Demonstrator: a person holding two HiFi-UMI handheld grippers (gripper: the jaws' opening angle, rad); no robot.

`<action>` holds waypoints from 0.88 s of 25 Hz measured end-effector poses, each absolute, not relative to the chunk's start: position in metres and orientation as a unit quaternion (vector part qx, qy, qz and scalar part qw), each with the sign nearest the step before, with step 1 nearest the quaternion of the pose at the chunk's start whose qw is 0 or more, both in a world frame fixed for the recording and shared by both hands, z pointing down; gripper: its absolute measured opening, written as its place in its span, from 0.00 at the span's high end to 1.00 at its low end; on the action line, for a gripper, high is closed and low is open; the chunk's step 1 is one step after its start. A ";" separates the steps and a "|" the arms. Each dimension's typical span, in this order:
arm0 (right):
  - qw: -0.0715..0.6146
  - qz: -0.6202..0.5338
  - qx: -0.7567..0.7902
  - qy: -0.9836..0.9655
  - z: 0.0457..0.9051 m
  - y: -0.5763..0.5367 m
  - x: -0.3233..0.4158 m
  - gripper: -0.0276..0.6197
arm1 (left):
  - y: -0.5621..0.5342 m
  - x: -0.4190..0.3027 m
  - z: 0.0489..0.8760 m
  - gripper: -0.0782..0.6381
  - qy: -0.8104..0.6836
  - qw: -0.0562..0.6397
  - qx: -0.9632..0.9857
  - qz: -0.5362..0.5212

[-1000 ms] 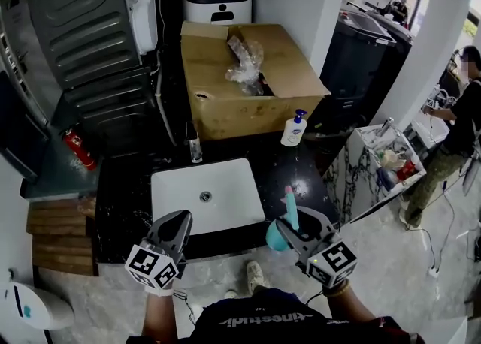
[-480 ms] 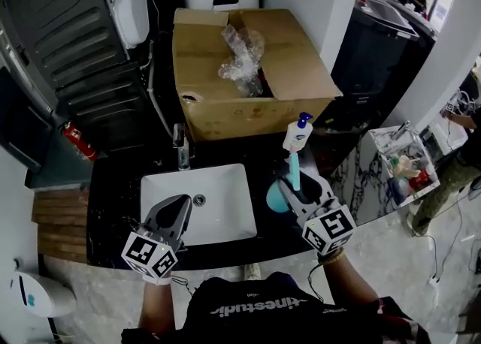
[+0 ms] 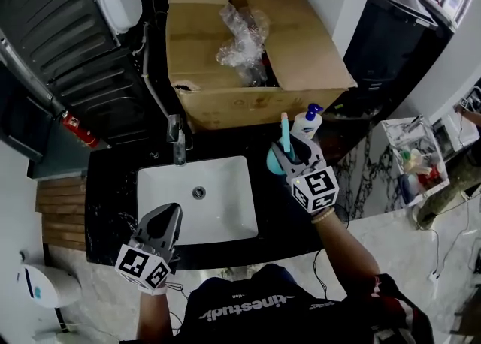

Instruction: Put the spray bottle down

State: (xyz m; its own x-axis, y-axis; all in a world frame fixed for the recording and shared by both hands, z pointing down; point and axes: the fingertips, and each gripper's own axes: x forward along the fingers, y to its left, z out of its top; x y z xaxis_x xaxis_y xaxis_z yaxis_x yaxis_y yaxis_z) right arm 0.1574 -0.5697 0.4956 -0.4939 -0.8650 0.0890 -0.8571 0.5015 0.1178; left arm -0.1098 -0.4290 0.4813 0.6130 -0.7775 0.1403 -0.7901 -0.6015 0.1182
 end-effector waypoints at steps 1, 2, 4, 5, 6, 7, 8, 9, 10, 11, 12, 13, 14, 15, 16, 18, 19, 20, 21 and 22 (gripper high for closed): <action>0.068 -0.032 0.498 -0.864 0.502 -0.580 0.157 0.68 | -0.429 -0.113 0.483 0.87 -0.441 0.086 0.892 0.039; 0.068 -0.034 0.498 -0.864 0.509 -0.589 0.155 0.68 | -0.429 -0.116 0.485 0.87 -0.445 0.088 0.891 0.041; 0.071 -0.034 0.495 -0.865 0.523 -0.604 0.152 0.68 | -0.429 -0.122 0.489 0.87 -0.452 0.091 0.886 0.043; 0.073 -0.033 0.495 -0.865 0.531 -0.610 0.151 0.68 | -0.428 -0.125 0.492 0.87 -0.455 0.092 0.884 0.044; 0.075 -0.031 0.496 -0.864 0.538 -0.617 0.151 0.68 | -0.428 -0.126 0.495 0.87 -0.459 0.094 0.882 0.046; 0.076 -0.029 0.499 -0.863 0.544 -0.623 0.151 0.68 | -0.428 -0.127 0.498 0.87 -0.461 0.095 0.881 0.049; 0.075 -0.025 0.502 -0.861 0.549 -0.629 0.152 0.68 | -0.429 -0.128 0.500 0.87 -0.462 0.096 0.880 0.050; 0.073 -0.022 0.504 -0.860 0.554 -0.636 0.153 0.68 | -0.429 -0.128 0.502 0.87 -0.462 0.096 0.880 0.050; 0.072 -0.019 0.504 -0.860 0.558 -0.641 0.153 0.68 | -0.430 -0.127 0.504 0.87 -0.462 0.097 0.880 0.050; 0.072 -0.016 0.504 -0.861 0.562 -0.647 0.152 0.68 | -0.431 -0.127 0.504 0.87 -0.463 0.098 0.879 0.049; 0.073 -0.015 0.503 -0.861 0.566 -0.652 0.152 0.68 | -0.433 -0.126 0.505 0.87 -0.466 0.100 0.878 0.048; 0.074 -0.014 0.504 -0.860 0.570 -0.656 0.152 0.68 | -0.435 -0.126 0.505 0.87 -0.467 0.101 0.877 0.048; 0.075 -0.014 0.507 -0.858 0.573 -0.660 0.153 0.68 | -0.436 -0.126 0.506 0.87 -0.468 0.103 0.876 0.048; 0.075 -0.013 0.511 -0.856 0.576 -0.663 0.155 0.68 | -0.437 -0.125 0.507 0.87 -0.468 0.104 0.876 0.048; 0.075 -0.012 0.515 -0.854 0.578 -0.666 0.157 0.68 | -0.438 -0.125 0.507 0.87 -0.469 0.104 0.876 0.047; 0.074 -0.011 0.521 -0.851 0.580 -0.669 0.160 0.68 | -0.439 -0.125 0.508 0.87 -0.470 0.107 0.875 0.048; 0.073 -0.010 0.522 -0.850 0.580 -0.670 0.161 0.68 | -0.439 -0.125 0.508 0.87 -0.471 0.107 0.874 0.048; 0.074 -0.009 0.521 -0.850 0.580 -0.670 0.161 0.68 | -0.440 -0.126 0.508 0.87 -0.471 0.108 0.874 0.048; 0.077 -0.006 0.519 -0.852 0.581 -0.670 0.160 0.68 | -0.440 -0.126 0.508 0.87 -0.472 0.108 0.874 0.048; 0.082 -0.002 0.515 -0.854 0.583 -0.670 0.158 0.68 | -0.441 -0.127 0.507 0.87 -0.472 0.107 0.874 0.048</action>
State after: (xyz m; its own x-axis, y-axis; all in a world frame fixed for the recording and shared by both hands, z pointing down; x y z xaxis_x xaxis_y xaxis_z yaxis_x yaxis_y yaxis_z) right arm 0.1579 -0.6705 0.5830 -0.4571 -0.8786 0.1386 -0.8780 0.4706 0.0872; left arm -0.1267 -0.4410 0.5074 0.5493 -0.8150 0.1844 -0.8354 -0.5308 0.1427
